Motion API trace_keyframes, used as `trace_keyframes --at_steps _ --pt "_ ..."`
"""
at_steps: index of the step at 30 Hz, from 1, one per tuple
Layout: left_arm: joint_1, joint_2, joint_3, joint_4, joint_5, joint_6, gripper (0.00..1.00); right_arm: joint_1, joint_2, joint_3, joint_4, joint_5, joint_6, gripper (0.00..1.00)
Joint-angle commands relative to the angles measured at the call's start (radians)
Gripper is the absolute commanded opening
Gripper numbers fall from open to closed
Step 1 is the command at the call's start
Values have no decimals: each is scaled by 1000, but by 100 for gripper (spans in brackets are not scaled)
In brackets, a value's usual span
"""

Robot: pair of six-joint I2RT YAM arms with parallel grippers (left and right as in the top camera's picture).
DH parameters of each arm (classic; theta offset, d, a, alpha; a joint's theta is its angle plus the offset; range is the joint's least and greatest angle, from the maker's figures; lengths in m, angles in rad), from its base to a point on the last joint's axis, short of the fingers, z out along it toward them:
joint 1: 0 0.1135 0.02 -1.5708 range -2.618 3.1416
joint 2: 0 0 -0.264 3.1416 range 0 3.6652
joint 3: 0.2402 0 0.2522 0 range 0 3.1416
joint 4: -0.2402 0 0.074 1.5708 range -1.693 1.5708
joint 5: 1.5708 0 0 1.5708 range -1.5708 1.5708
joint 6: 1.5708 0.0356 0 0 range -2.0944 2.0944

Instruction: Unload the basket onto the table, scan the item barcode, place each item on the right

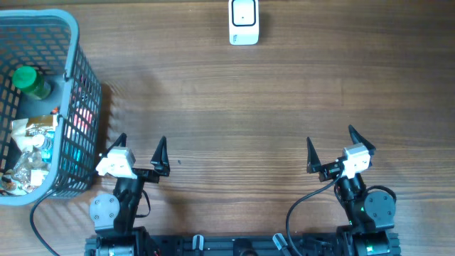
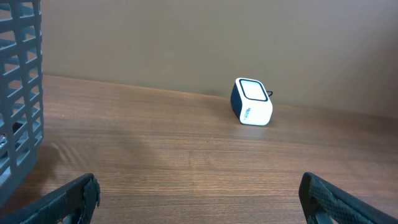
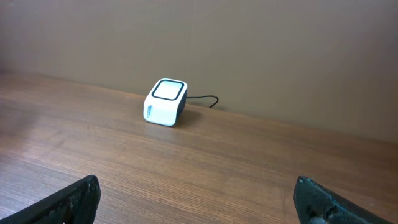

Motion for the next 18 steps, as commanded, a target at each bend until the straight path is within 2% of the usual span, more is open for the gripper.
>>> trace_keyframes --at_steps 1,3,18 --pt "4 -6 -3 -5 -6 -5 100 -4 -13 -3 3 -16 -6 100" --pt "4 -6 -3 -5 -50 -2 100 -4 -13 -3 3 -16 -6 100" --pt "4 -5 -3 -10 -51 -2 100 -4 -13 -3 3 -16 -6 100"
